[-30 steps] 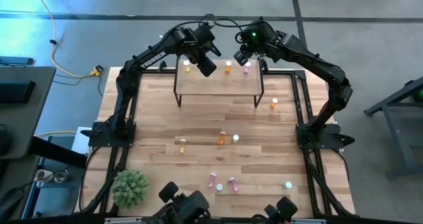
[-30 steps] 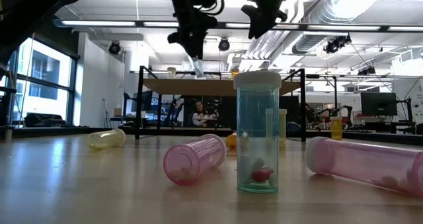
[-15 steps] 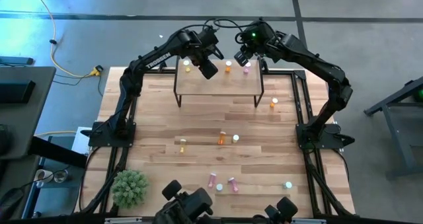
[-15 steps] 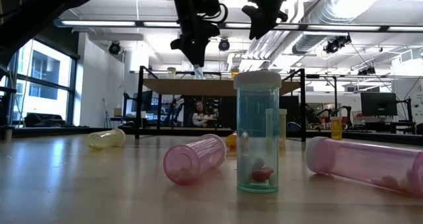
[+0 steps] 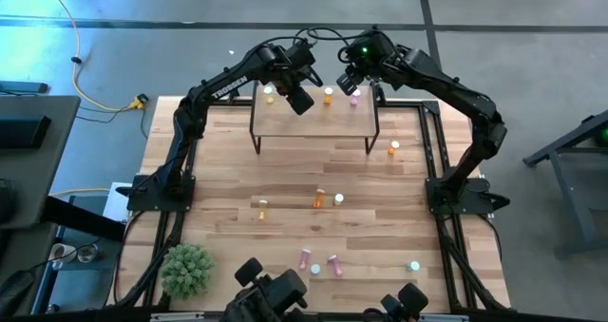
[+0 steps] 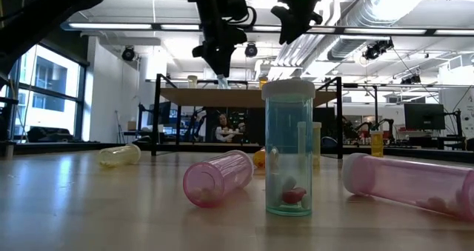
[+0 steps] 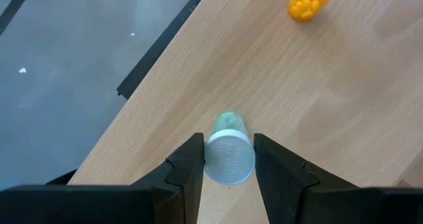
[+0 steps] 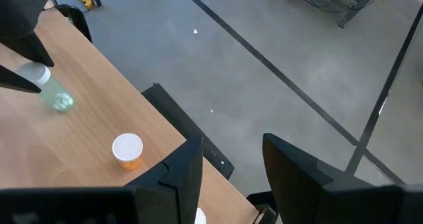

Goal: Pick and place medicine bottles onto shelf by color
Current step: Put the top blue pill bottle on the shelf

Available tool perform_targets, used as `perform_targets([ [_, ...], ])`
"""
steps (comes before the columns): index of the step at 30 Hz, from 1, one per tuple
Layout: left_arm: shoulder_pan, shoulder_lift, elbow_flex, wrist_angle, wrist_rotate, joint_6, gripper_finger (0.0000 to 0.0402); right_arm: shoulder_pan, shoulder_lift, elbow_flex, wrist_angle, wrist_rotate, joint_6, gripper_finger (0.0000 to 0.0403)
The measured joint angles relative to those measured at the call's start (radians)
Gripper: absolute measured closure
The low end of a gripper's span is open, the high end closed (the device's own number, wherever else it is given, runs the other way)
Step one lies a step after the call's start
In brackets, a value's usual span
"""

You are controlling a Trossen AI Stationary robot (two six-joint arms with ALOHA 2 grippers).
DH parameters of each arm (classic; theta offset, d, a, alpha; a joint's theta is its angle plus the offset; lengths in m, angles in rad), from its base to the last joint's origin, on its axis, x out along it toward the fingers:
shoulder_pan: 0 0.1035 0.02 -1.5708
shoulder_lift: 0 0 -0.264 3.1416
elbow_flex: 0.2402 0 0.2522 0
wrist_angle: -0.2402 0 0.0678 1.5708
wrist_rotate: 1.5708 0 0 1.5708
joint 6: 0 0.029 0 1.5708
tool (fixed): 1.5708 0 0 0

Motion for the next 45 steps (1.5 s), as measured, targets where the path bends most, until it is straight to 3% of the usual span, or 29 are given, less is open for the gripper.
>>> perform_targets([
  [24,-0.001,0.004,0.0,0.022,0.001,0.008,0.0248,0.0,0.0,0.0,0.0,0.0,0.0,0.0253],
  [45,-0.001,-0.018,0.0,0.021,0.021,0.008,0.0247,0.0,0.0,0.0,0.0,0.0,0.0,0.0253],
])
